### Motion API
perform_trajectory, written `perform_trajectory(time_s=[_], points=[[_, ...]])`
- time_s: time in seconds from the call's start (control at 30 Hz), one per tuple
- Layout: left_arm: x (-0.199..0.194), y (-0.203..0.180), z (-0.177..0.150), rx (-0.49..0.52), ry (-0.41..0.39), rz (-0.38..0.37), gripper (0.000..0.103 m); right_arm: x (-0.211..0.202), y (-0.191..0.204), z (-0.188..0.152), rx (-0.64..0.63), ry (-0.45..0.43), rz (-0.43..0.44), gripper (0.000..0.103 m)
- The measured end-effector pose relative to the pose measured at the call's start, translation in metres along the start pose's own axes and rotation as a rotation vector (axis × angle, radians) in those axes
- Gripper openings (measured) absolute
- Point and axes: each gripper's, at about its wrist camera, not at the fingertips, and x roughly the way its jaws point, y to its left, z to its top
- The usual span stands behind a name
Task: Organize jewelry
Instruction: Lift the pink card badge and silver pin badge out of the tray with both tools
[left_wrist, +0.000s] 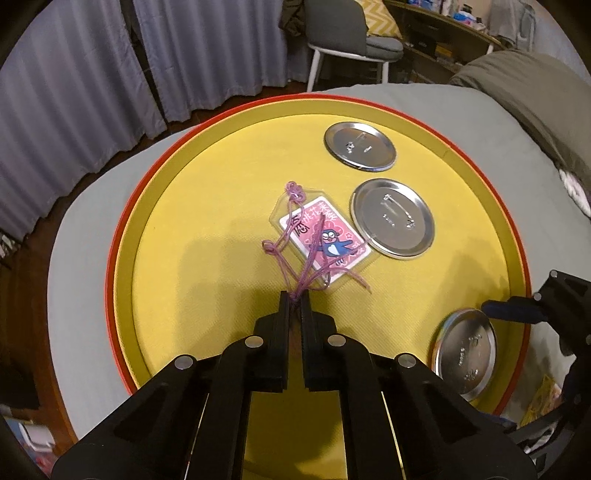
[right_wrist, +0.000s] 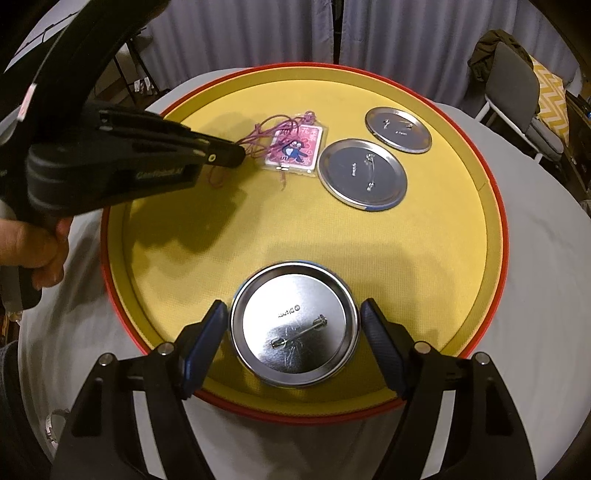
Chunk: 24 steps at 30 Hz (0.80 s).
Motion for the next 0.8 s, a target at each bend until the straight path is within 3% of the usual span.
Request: perform_trajectory(time_s=[0.33,0.8], points=[[-0.031,0.006,0.010,-0.018,-0.063,0.010,0.005,-0.013,-0.001,0.001,0.019,-0.025,0.012,0.070],[-0.118,0.007,0.038,0.001,-0.179,0.036,0.005,-0.065,-0.004,0.017,0.043,-0.119,0.033,0.070]])
